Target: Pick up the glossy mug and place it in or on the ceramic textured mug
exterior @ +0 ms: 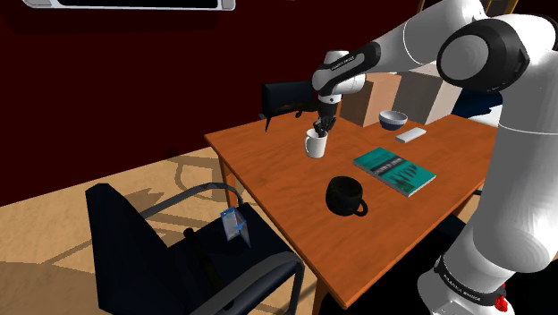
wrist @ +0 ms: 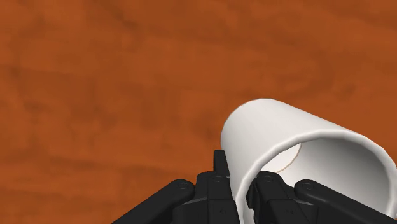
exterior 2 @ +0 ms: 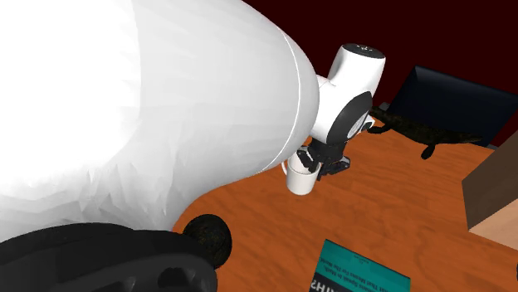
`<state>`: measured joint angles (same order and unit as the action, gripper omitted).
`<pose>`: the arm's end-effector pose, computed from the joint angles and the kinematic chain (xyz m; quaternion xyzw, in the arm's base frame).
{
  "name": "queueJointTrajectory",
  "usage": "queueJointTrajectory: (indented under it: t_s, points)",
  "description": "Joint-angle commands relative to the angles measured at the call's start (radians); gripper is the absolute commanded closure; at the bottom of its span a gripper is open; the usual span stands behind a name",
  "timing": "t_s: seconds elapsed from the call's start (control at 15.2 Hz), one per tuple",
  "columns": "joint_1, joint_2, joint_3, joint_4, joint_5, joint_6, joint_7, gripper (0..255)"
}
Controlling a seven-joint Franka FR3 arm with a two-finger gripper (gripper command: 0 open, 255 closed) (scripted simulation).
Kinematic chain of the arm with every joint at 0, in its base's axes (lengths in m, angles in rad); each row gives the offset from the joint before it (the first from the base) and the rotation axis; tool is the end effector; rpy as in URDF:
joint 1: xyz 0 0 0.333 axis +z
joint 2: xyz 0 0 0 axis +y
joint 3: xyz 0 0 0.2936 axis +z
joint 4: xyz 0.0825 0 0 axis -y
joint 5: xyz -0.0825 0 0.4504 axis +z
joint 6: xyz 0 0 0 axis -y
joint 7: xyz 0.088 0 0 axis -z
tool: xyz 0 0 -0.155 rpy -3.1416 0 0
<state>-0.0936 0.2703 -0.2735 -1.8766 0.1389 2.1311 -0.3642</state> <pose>0.6274 -0.2270 0.2678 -0.9992 0.0339 -0.0063 0.0218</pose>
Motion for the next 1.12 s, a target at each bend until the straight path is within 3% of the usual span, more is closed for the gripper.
queueJointTrajectory:
  t_s: [0.0,1.06]
  points:
    - [0.001,-0.010,-0.001,0.017,-0.005,-0.026,0.004,255]
    - [0.004,-0.073,-0.009,0.152,-0.033,-0.221,0.029,255]
